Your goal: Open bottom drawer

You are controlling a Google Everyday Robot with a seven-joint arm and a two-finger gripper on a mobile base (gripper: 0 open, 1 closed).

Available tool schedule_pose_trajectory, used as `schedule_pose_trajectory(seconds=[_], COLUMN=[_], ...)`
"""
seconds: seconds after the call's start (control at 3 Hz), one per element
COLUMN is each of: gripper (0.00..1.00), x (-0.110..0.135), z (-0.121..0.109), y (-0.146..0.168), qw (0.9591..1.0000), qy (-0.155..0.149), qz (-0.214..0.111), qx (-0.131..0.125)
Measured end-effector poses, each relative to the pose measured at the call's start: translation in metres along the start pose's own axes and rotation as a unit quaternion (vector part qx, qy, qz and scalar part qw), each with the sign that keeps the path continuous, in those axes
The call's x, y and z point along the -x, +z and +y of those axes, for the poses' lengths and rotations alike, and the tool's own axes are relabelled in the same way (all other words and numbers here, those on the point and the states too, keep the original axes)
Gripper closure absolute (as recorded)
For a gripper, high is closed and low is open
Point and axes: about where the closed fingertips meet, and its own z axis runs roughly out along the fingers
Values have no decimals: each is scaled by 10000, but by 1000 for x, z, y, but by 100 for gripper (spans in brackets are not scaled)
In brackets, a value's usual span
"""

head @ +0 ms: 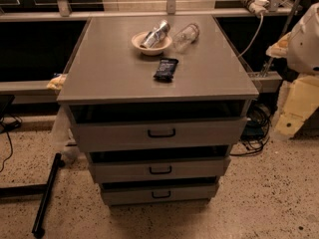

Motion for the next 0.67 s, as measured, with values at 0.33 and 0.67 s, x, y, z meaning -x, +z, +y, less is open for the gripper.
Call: schedule_pose_trajectory(seconds=[0.33, 0.67], gripper=[0, 19], x=[0, -1], z=[0, 0], y=[0, 3], qw=[10000, 10000], qy=[1, 25], qz=[0, 2], qx=[0, 3])
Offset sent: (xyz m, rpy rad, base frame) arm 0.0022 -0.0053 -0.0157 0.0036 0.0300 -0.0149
